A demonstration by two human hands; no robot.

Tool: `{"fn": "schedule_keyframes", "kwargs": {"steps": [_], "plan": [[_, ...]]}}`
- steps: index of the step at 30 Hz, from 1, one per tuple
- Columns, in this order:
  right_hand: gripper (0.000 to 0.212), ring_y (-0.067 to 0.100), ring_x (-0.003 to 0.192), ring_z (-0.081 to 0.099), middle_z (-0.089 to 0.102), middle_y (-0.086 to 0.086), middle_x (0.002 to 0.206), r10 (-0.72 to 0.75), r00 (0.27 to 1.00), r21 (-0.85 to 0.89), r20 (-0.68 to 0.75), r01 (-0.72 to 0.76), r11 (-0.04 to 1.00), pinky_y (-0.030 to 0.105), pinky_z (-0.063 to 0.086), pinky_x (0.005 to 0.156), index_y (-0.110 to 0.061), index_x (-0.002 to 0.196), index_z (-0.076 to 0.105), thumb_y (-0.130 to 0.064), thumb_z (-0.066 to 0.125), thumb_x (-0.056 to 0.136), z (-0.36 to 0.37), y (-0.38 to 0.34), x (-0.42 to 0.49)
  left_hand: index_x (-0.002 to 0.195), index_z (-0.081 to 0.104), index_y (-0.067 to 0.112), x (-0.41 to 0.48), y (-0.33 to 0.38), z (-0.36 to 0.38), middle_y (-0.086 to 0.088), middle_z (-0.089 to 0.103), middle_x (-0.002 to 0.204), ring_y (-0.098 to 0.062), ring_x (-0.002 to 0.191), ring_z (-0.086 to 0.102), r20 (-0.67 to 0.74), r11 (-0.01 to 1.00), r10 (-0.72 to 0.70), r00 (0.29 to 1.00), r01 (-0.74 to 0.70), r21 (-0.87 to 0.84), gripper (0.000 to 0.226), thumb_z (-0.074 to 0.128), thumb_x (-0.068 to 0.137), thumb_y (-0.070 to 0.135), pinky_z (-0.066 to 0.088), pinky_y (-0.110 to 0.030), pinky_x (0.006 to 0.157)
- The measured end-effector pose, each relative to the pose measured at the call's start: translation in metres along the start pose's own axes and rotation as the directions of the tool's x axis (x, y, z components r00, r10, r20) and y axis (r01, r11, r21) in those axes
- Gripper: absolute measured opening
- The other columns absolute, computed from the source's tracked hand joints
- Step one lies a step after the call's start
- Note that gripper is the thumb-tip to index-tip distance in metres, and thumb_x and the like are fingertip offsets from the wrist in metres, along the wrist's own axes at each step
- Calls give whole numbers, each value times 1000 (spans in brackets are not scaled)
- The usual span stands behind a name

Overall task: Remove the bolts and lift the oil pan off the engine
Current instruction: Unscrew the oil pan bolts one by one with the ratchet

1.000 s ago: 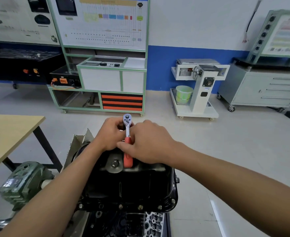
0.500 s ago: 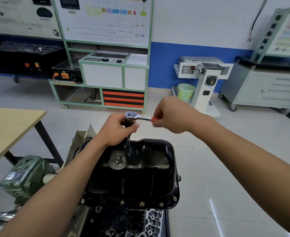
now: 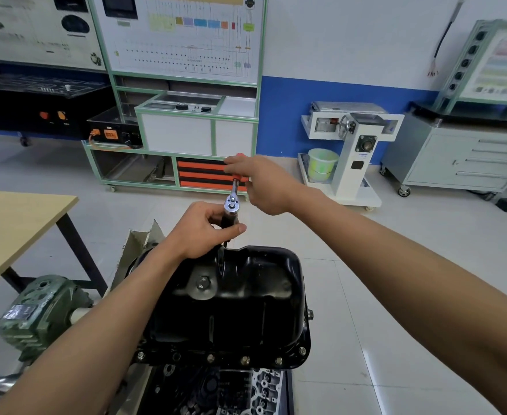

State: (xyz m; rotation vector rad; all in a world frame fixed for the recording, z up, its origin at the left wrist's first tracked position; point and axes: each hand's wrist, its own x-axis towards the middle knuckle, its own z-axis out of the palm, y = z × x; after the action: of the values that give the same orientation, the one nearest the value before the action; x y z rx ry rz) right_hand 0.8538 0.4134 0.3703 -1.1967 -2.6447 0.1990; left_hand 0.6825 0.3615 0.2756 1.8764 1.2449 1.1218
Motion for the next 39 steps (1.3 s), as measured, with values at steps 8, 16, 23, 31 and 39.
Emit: {"fn": "schedule_keyframes", "kwargs": {"steps": [8, 16, 23, 31, 39], "plan": [[37, 23, 114, 57, 65, 0, 126, 74, 985, 6, -159, -74, 997, 39, 47, 100, -15, 129, 64, -12, 61, 93, 6, 20, -35, 80, 70, 6, 1, -2, 2, -15, 68, 74, -19, 65, 62, -51, 999, -44, 998, 43, -13, 18, 79, 88, 19, 53, -34, 67], [15, 6, 80, 51, 70, -11, 85, 219, 949, 177, -226, -181, 967, 23, 39, 68, -26, 98, 77, -33, 73, 85, 18, 2, -106, 79, 74, 23, -1, -5, 3, -9, 71, 73, -16, 64, 62, -87, 998, -28, 996, 24, -53, 10, 80, 88, 21, 53, -31, 66], [30, 12, 67, 60, 65, -11, 72, 205, 964, 275, -170, -153, 949, 34, 53, 66, -32, 98, 61, -57, 63, 82, 50, -52, -134, 77, 72, 20, -3, -4, 3, -11, 70, 71, -15, 61, 59, -85, 1000, -21, 996, 19, -23, 13, 79, 87, 23, 51, -35, 60], [27, 6, 61, 63, 73, -6, 73, 210, 970, 586, -119, -102, 804, 20, 51, 63, -29, 109, 75, -31, 79, 83, 41, -31, -125, 83, 72, 34, -3, -3, -1, -5, 70, 72, -17, 63, 64, -129, 999, -31, 991, 27, -26, 11, 72, 82, 23, 56, -38, 64], [24, -3, 89, 69, 76, -18, 93, 188, 982, 631, -22, -132, 765, 7, 47, 72, -25, 101, 80, -20, 86, 77, 11, 20, -107, 80, 72, 18, -1, -5, 1, -4, 75, 75, -12, 60, 66, -118, 997, -71, 990, 69, -21, 16, 71, 93, 8, 54, -23, 60]]}}
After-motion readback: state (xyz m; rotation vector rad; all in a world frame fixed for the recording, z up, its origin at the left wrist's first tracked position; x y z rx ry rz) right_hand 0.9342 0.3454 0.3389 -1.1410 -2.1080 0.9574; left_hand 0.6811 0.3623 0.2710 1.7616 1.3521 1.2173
